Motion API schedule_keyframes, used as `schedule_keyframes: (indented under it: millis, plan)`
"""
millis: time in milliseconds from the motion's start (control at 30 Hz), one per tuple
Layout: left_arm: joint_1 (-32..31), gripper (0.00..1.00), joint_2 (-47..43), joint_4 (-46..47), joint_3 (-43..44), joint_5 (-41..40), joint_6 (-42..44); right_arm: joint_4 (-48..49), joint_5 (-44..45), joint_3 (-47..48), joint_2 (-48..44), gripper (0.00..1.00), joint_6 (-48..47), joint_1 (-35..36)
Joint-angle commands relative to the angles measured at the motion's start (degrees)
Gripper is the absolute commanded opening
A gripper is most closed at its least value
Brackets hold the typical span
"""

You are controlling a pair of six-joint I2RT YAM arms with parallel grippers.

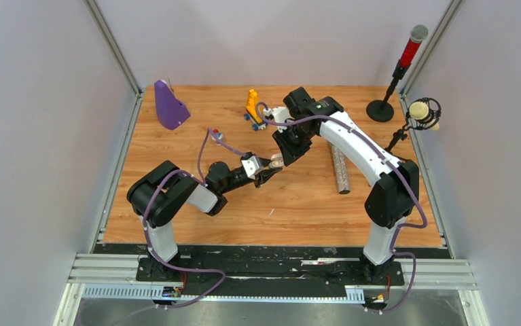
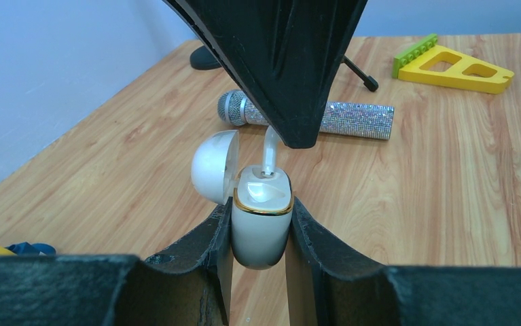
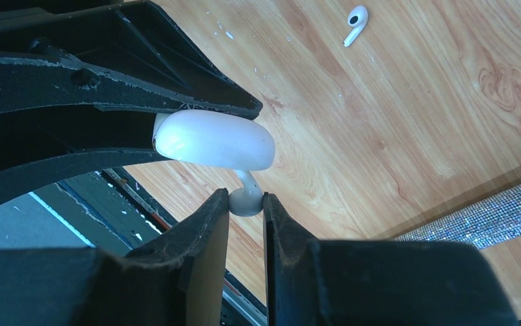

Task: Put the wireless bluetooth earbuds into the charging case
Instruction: Place the earbud in the charging case.

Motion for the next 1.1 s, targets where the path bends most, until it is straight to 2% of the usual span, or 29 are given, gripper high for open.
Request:
schedule_keyframes:
  millis: [0, 600, 1067]
  plan:
    - [-0.37, 0.0, -0.55, 4.98, 0.19, -0.61, 0.97, 1.12, 1.48, -0.08, -2.99, 0.08, -0.36, 0.4]
    - [-0.37, 0.0, -0.19, 4.97, 0.13, -0.8, 2.0, 1.21, 1.47, 3.14, 1.35, 0.08, 0.25, 2.68]
    - [-0.37, 0.0, -0.04, 5.0, -0.09, -1.14, 2.83, 1.69, 3.91, 2.6, -0.71, 0.08, 0.09, 2.98]
